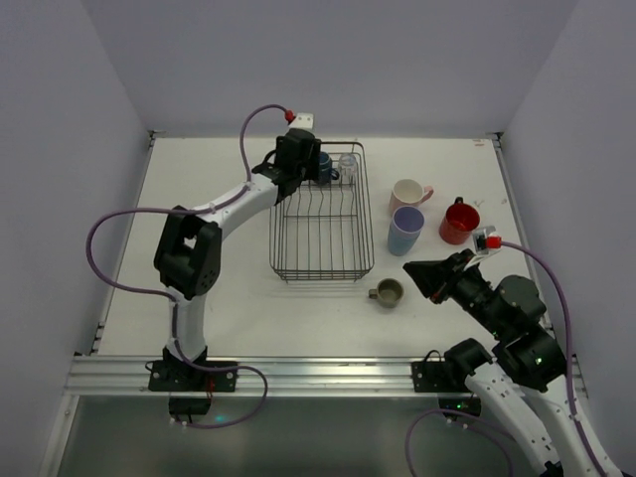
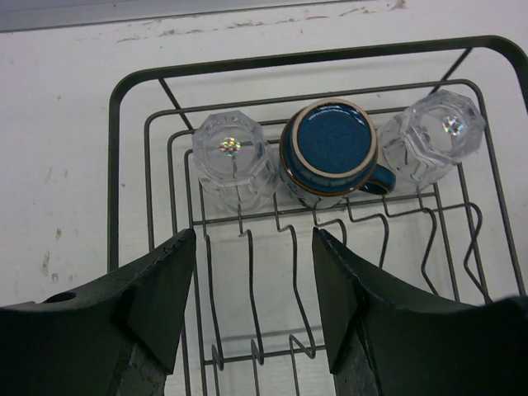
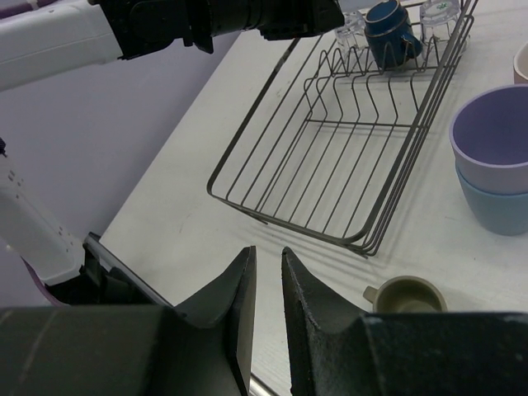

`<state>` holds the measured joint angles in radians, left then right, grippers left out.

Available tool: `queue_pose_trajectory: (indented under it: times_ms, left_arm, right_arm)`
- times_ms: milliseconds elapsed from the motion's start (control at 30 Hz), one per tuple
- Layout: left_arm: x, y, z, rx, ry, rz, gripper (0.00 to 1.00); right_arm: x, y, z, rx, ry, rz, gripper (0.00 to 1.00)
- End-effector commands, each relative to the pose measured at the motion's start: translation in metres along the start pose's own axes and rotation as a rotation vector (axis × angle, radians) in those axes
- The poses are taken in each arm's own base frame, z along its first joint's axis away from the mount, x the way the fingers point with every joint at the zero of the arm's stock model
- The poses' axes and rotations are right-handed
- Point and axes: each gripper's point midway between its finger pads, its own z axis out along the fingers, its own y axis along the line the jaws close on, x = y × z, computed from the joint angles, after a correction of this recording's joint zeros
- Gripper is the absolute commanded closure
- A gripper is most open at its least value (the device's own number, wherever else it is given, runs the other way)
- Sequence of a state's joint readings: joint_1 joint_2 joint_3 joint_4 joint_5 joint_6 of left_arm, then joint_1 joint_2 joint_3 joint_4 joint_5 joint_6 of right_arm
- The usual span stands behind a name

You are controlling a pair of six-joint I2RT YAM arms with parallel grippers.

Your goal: Unload the cups from the dish rack

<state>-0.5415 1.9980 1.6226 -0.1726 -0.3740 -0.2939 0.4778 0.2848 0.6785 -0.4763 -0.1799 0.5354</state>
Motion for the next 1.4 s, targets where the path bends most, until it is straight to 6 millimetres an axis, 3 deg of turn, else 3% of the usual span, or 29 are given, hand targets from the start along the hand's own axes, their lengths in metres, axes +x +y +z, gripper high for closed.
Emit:
queue_pose_trajectory:
  times_ms: [0, 100, 333, 600, 967, 1067, 1267, 1367]
  left_arm:
    - [-0.046, 0.007, 0.01, -0.034, -0.113, -0.045, 0.38]
    - [-0.03, 0.014, 0.029, -0.055, -0.071, -0.023, 0.38]
    - [-0.024, 0.023, 0.052, -0.074, -0.043, 0.006, 0.38]
    - [-0.021, 0.023, 0.068, -0.069, -0.039, 0.022, 0.38]
    - [-0.002, 0.028, 0.089, -0.088, -0.002, 0.051, 0.38]
    - [-0.004, 0.028, 0.089, -0.079, -0.012, 0.047, 0.44]
    - [-0.029, 0.025, 0.072, -0.04, -0.082, 0.031, 0.81]
    - [-0.036, 0.025, 0.065, -0.038, -0.1, 0.032, 0.88]
  right_arm:
    - [-0.005, 0.008, 0.003, -0.042, -0.01, -0.032, 0.78]
    - [-0.005, 0.008, 0.006, -0.041, -0.004, -0.034, 0.78]
    - [-0.007, 0.011, 0.01, -0.05, 0.01, -0.033, 0.77]
    - [-0.006, 0.016, 0.015, -0.077, 0.033, -0.03, 0.77]
    - [-0.003, 0.017, 0.018, -0.09, 0.041, -0.02, 0.77]
    - [-0.003, 0.018, 0.018, -0.095, 0.042, -0.017, 0.77]
    - [-0.003, 0.021, 0.022, -0.115, 0.05, -0.006, 0.77]
    - [-0.001, 0.023, 0.025, -0.13, 0.052, 0.003, 0.77]
